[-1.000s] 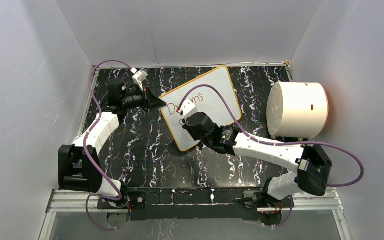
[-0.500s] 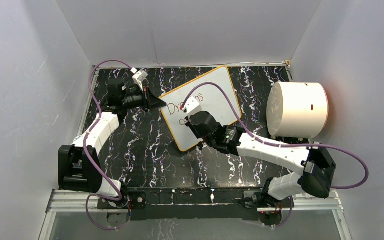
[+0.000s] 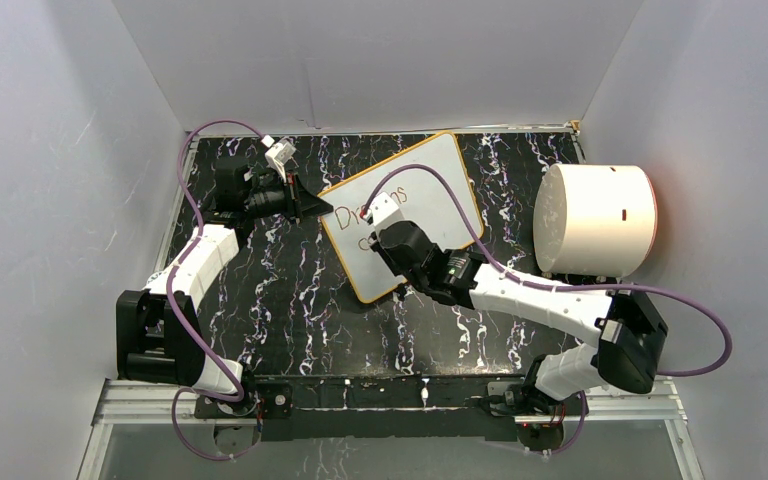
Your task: Write a sentence on the whiteboard
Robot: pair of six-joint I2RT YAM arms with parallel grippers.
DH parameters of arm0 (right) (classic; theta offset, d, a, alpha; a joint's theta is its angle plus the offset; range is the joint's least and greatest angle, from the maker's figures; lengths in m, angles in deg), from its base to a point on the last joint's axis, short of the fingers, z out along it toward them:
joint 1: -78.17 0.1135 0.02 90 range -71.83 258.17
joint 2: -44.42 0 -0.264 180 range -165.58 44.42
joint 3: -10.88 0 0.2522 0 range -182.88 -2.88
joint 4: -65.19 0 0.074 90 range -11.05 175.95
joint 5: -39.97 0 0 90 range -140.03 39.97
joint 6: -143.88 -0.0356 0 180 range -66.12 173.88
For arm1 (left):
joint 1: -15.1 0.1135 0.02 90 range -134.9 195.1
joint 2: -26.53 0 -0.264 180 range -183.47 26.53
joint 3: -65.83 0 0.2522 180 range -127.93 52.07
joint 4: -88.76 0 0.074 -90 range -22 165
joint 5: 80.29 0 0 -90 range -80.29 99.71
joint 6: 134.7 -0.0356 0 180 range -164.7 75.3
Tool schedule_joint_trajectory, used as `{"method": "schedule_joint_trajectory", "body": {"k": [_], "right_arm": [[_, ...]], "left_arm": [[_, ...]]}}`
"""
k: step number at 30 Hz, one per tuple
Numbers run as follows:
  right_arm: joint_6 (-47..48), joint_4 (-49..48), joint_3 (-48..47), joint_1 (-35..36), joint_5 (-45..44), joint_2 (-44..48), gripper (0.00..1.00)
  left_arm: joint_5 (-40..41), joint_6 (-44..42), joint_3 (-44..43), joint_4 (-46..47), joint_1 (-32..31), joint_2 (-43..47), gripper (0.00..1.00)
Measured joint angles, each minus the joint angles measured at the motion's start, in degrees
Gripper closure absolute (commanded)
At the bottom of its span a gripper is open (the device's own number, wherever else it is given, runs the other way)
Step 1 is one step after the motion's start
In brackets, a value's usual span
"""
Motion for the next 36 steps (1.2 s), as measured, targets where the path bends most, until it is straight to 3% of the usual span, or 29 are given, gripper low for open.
{"method": "schedule_joint_trajectory", "body": {"k": [36], "right_arm": [[-1.84, 3.8, 1.81, -0.39, 2.08, 0.04, 1.0]], "left_arm": [[0.2, -0.17, -0.09, -0.28, 0.0, 0.0, 1.0]]}}
